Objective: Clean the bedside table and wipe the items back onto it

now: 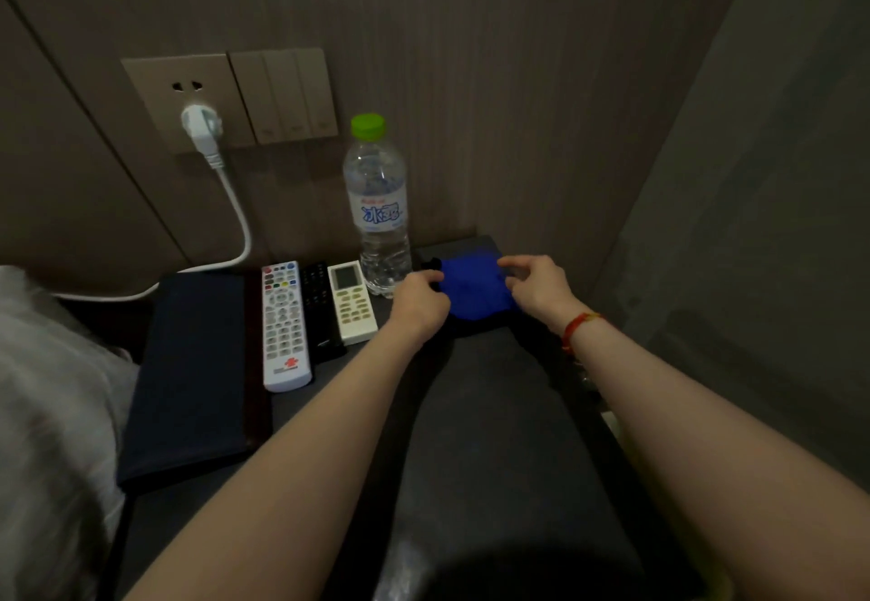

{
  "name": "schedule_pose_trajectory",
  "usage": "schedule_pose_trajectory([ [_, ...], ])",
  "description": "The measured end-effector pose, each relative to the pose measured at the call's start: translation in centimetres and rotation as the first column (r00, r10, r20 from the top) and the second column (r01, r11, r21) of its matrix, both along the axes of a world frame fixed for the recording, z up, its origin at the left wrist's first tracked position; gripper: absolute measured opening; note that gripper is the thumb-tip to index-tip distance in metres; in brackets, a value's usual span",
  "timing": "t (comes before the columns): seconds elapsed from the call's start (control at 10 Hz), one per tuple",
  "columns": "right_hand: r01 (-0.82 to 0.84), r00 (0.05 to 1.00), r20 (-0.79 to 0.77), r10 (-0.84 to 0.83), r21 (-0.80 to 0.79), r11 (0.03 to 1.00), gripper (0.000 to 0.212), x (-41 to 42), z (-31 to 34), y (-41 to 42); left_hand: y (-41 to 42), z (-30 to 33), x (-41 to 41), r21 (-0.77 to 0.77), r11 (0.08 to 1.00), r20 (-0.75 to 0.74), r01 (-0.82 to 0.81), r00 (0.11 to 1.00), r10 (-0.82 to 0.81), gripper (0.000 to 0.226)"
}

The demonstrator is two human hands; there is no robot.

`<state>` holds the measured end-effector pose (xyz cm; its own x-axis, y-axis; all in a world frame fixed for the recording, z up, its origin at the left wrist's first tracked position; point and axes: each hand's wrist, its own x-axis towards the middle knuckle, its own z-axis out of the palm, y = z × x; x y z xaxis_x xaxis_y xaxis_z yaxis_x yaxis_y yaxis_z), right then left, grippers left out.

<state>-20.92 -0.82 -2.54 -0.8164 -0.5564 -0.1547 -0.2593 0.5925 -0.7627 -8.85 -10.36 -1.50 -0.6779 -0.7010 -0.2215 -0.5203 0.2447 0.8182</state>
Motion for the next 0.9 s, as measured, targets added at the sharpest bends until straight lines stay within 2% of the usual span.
schedule_pose_trajectory([
  [0.1, -0.148, 0.954, -0.227, 0.196, 0.212, 0.966, 0.042, 0.0, -0.8, 0.3, 0.2, -1.0, 0.6, -0.174, 0.975, 0.066, 0.137, 0.990, -0.127, 0.054],
  [0.2, -0.264, 0.810, -0.421, 0.407, 0.358, 0.896, 0.041, 1.5, -1.3, 1.0, 0.3, -2.6, 1.2, -0.356, 0.874, 0.216, 0.330, 0.939, -0.267, 0.061],
  [0.3, -0.337, 0.751, -0.330, 0.571, 0.551, 0.763, 0.044, 2.1, -2.2, 2.1, 0.0, -3.3, 1.7, -0.436, 0.764, 0.415, 0.476, 0.859, -0.298, 0.065],
  [0.4, -0.344, 0.761, -0.257, 0.596, 0.618, 0.707, 0.052, 2.1, -3.0, 3.1, 0.1, -3.1, 1.8, -0.456, 0.721, 0.501, 0.521, 0.820, -0.276, 0.065],
  [0.6, -0.296, 0.768, -0.254, 0.587, 0.672, 0.678, 0.052, 2.3, -2.7, 2.9, 0.3, -3.0, 1.6, -0.402, 0.731, 0.568, 0.551, 0.777, -0.273, 0.067],
  [0.7, -0.312, 0.807, -0.218, 0.548, 0.631, 0.710, 0.052, 2.1, -2.0, 2.7, -0.1, -2.6, 1.7, -0.354, 0.760, 0.523, 0.545, 0.789, -0.322, 0.069],
  [0.8, -0.279, 0.878, -0.270, 0.395, 0.382, 0.881, 0.047, 1.9, 0.4, 2.4, -0.7, 0.0, 2.6, -0.266, 0.874, 0.223, 0.407, 0.908, -0.355, 0.060],
  [0.9, -0.109, 0.975, -0.194, 0.107, 0.004, 0.994, 0.040, 2.0, 5.6, 2.0, -1.7, 5.3, 3.1, -0.004, 0.984, -0.129, 0.176, 0.976, -0.175, 0.029],
])
